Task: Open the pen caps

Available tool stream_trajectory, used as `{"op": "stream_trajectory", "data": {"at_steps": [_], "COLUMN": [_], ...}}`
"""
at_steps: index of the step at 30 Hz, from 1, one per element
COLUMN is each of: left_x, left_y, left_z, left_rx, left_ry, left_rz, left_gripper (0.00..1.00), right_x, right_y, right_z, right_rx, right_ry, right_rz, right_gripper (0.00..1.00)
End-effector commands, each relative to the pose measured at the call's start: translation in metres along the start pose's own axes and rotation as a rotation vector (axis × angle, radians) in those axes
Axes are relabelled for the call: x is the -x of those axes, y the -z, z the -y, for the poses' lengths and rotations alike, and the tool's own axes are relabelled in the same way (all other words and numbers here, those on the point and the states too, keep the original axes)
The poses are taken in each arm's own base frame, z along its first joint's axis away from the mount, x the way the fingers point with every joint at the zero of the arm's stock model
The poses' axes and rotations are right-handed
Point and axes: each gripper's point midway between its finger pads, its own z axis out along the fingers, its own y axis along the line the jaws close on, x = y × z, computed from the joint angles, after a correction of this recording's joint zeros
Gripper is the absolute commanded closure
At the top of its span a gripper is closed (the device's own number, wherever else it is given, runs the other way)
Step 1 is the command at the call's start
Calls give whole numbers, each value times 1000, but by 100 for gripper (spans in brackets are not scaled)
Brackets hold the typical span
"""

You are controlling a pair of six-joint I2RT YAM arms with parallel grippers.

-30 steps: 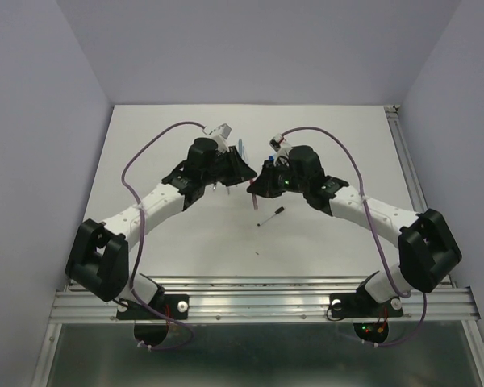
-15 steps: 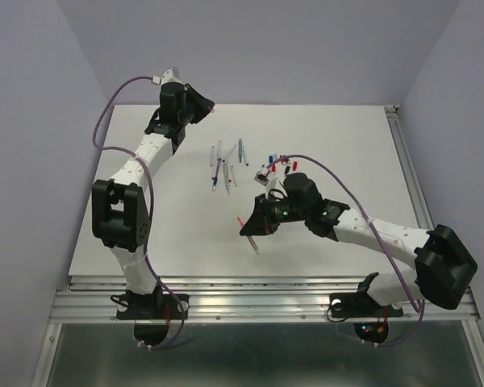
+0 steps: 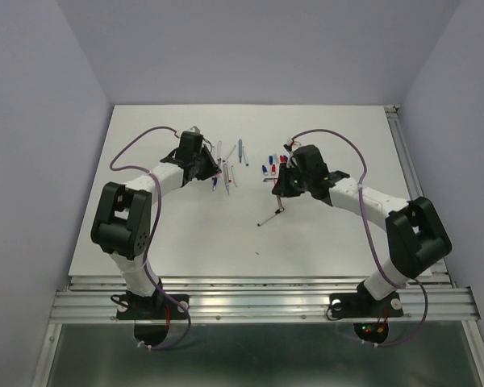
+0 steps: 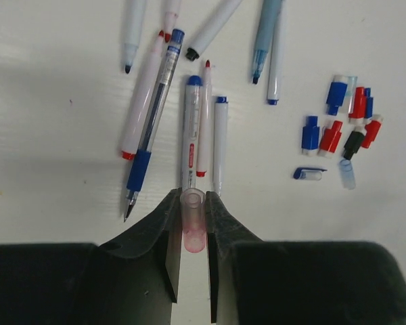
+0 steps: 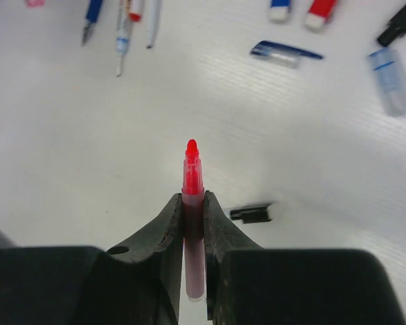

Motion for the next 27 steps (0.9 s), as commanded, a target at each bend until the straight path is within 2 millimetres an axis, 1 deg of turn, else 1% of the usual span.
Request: {"op": "stream_trajectory", "data": {"at_steps": [1, 3, 5, 6, 7, 10, 11, 12, 13, 14, 15, 16, 17, 18, 19, 20, 21, 25, 26, 27], "left_x": [-13, -18, -22, -29, -30, -35, -38, -40, -43, -44, -44, -44, -44, -45, -48, -49, -53, -54, -54, -53], "left_y": [8, 8, 9, 12, 12, 16, 18, 20, 23, 25, 28, 30, 35, 36, 39, 41, 42, 50, 53, 54], "left_z": [0, 1, 3, 12, 11, 15, 14, 14, 11, 11, 9, 7, 4, 1, -1, -2, -6, -6, -6, -6], "left_rx": [32, 38, 41, 26, 27, 23, 24, 25, 29, 29, 33, 40, 49, 56, 61, 64, 68, 59, 58, 57], "left_ry": [-64, -86, -94, -103, -103, -106, -106, -107, -101, -101, -101, -101, -100, -100, -101, -101, -98, -87, -84, -84], "left_rz": [-11, -22, -31, -41, -43, -51, -54, -58, -60, -60, -55, -52, -42, -40, -47, -49, -58, -51, -44, -39], "left_gripper": [100, 100, 100, 100, 100, 100, 100, 100, 100, 100, 100, 100, 100, 100, 100, 100, 100, 100, 100, 100], "right_x": [30, 37, 36, 48, 48, 50, 54, 54, 60, 62, 59, 62, 70, 67, 76, 70, 71, 75, 68, 68], "right_y": [-11, -15, -22, -32, -32, -45, -47, -56, -59, -63, -72, -76, -80, -89, -91, -97, -107, -123, -130, -133], "right_z": [35, 40, 44, 29, 29, 13, -1, -3, -12, -14, -12, -14, -19, -18, -24, -22, -24, -25, -26, -26], "right_rx": [-165, -169, -171, -95, -94, -3, 60, 86, 115, 125, 113, 109, 111, 107, 119, 115, 113, 83, 78, 80], "right_ry": [112, 116, 117, 115, 115, 68, 58, 43, 22, 16, 9, 12, 23, 15, 20, 12, 15, 26, 27, 26], "right_rz": [45, 50, 37, 62, 62, 41, 38, 34, 42, 43, 32, 37, 55, 43, 58, 41, 35, 29, 14, 22], "right_gripper": [97, 98, 97, 97, 97, 96, 95, 94, 94, 93, 93, 92, 91, 90, 90, 90, 89, 86, 84, 82]}}
